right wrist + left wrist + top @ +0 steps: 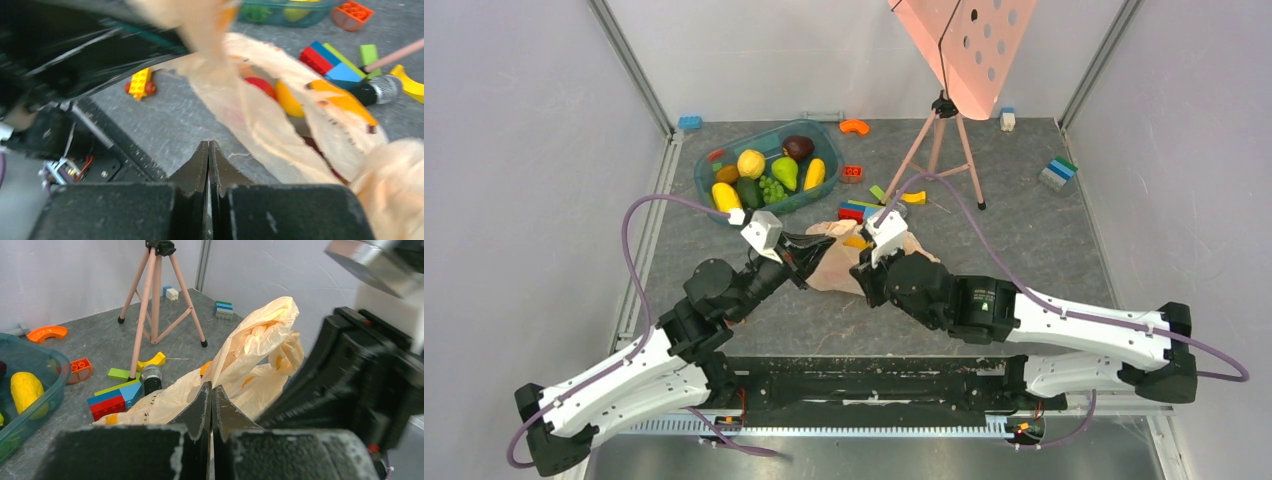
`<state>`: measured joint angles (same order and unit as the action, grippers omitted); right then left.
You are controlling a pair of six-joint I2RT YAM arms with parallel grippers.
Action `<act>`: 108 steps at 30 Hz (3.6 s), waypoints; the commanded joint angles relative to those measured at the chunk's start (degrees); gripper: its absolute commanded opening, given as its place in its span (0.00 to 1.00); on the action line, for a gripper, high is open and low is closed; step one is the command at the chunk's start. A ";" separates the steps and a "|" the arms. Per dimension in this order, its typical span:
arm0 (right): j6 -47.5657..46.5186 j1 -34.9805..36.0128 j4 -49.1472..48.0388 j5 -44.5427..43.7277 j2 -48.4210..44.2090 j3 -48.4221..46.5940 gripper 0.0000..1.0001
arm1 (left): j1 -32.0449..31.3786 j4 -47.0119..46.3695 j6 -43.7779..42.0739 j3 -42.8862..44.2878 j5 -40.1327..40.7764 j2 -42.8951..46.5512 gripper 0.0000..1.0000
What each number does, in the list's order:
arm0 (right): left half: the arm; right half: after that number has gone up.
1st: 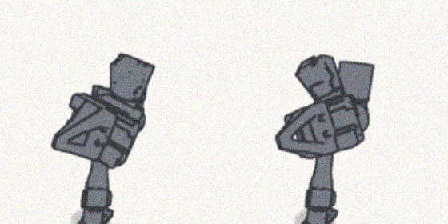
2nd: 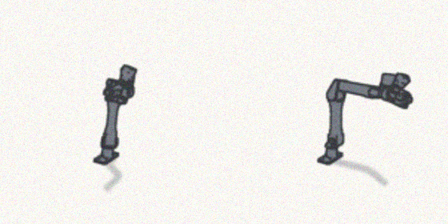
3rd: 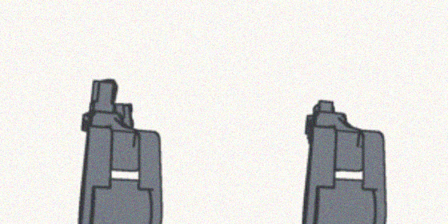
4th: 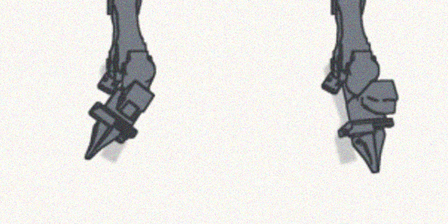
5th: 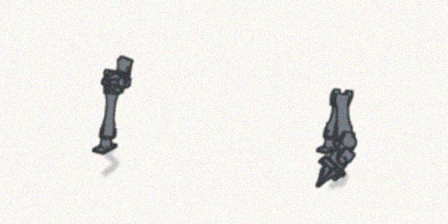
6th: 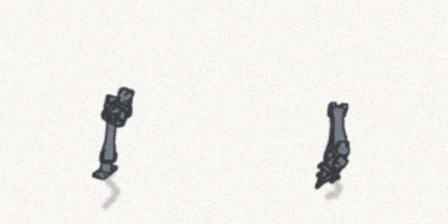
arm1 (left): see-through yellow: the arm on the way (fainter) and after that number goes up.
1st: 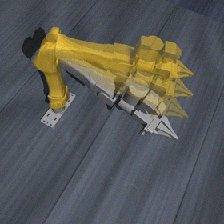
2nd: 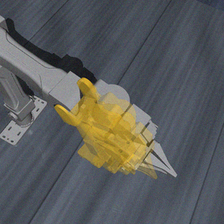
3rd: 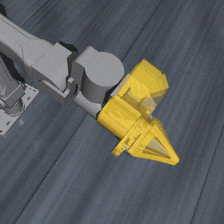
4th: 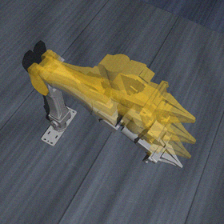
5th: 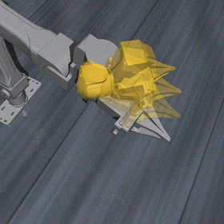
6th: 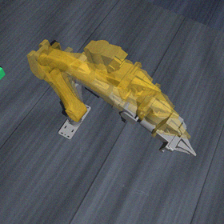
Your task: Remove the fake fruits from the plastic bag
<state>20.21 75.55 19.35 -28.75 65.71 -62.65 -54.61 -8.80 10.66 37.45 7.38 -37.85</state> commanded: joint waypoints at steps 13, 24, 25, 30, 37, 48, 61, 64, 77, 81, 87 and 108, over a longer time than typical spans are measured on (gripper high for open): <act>4.14 -12.62 -6.35 2.98 3.31 1.96 0.00 | 0.27 -3.46 2.07 -0.56 -0.13 2.55 0.02; 5.78 -14.94 -11.06 5.62 8.68 2.56 0.00 | 0.21 -4.73 2.00 -2.35 -3.67 3.63 0.02; 5.89 -14.99 -11.24 5.24 9.23 2.76 0.00 | 0.22 -4.68 2.08 -2.46 -4.01 3.81 0.02; 6.33 -15.62 -12.12 4.40 10.85 5.43 0.00 | 0.21 -4.30 2.09 -3.34 -4.45 5.40 0.02; 7.38 -15.68 -11.57 6.00 8.48 11.89 0.01 | 0.21 -1.59 2.00 -4.54 -1.44 8.05 0.02; 10.17 -15.61 -14.36 12.71 -1.49 24.59 0.14 | 0.21 -0.28 2.26 -8.46 -0.84 11.97 0.02; 6.88 -14.80 -30.38 20.84 -6.21 37.46 0.34 | 0.22 0.53 2.97 -14.22 -7.11 18.84 0.02; 3.84 -13.74 -32.58 20.93 -6.41 39.25 0.48 | 0.21 2.18 3.27 -14.43 -8.92 20.60 0.02; -20.90 -10.60 -37.40 23.11 -4.22 37.19 0.98 | 0.21 5.41 4.01 -13.19 -10.72 20.34 0.02; -30.03 -10.60 -38.72 23.71 -3.84 37.36 0.98 | 0.25 5.46 4.36 -13.67 -10.72 20.67 0.02; -41.02 -10.60 -38.03 23.29 -3.07 33.61 0.98 | 0.21 5.72 5.16 -14.99 -10.02 22.67 0.02; -42.07 -13.98 -42.26 22.79 -1.91 31.13 0.98 | 0.23 6.86 6.34 -16.34 -7.59 24.73 0.02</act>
<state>-24.56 61.63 -18.28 -12.56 66.57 -34.48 -54.61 -2.17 14.37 21.85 -1.78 -14.28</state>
